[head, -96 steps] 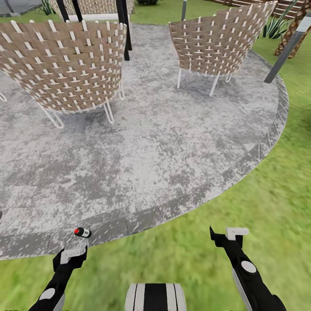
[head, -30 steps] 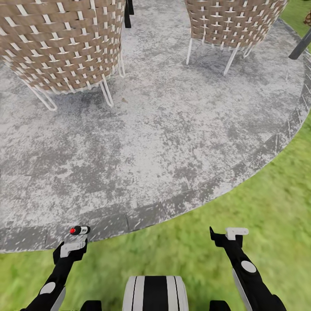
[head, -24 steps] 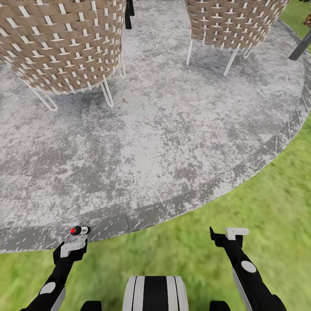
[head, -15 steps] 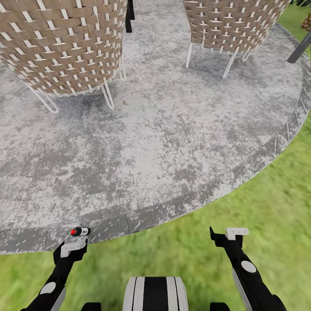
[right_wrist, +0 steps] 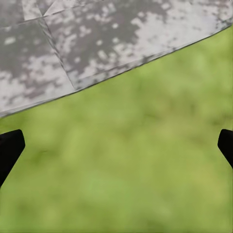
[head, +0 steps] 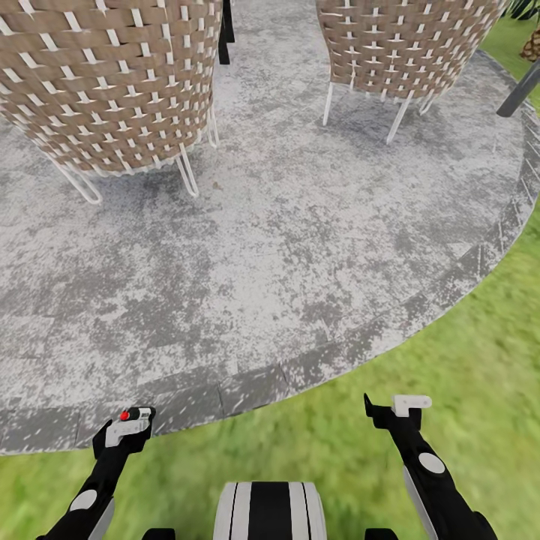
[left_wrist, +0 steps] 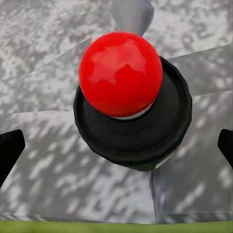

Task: In the garden, pick up the pesticide atomizer on the floor and spray pesticide onto both trees until each tree trunk is fully covered.

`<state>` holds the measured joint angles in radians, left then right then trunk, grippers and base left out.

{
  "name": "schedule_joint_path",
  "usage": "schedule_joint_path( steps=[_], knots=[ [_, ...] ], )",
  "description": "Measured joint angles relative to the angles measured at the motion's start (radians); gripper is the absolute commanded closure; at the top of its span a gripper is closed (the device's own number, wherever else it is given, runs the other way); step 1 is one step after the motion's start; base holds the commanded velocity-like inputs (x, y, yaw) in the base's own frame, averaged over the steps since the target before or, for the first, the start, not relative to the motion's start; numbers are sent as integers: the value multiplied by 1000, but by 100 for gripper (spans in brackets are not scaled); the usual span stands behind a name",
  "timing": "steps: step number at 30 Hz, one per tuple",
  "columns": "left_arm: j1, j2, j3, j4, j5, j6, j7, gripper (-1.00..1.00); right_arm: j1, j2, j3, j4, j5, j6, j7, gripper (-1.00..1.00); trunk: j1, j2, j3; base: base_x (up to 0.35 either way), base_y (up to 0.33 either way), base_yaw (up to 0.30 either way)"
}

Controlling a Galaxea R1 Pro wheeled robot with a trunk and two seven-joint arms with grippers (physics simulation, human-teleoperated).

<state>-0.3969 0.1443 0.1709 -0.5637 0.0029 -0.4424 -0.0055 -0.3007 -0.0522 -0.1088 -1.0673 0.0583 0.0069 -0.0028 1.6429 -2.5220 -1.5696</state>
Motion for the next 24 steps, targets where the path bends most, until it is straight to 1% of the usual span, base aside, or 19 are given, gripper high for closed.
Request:
schedule_joint_path(
  steps=[8,10,19,24],
  knots=[
    [0,-1,0,0,0,0,0,-100,0,0,0,0,0,0,0,-100,0,0,0,1,0,0],
    [0,-4,0,0,0,0,0,-100,0,0,0,0,0,0,0,-100,0,0,0,0,0,-15],
    [0,-8,0,0,0,-1,0,-100,0,0,0,0,0,0,0,-100,0,0,11,0,0,-55],
    [0,-8,0,0,0,-1,0,-100,0,0,0,0,0,0,0,-100,0,0,13,0,0,-9]
  ],
)
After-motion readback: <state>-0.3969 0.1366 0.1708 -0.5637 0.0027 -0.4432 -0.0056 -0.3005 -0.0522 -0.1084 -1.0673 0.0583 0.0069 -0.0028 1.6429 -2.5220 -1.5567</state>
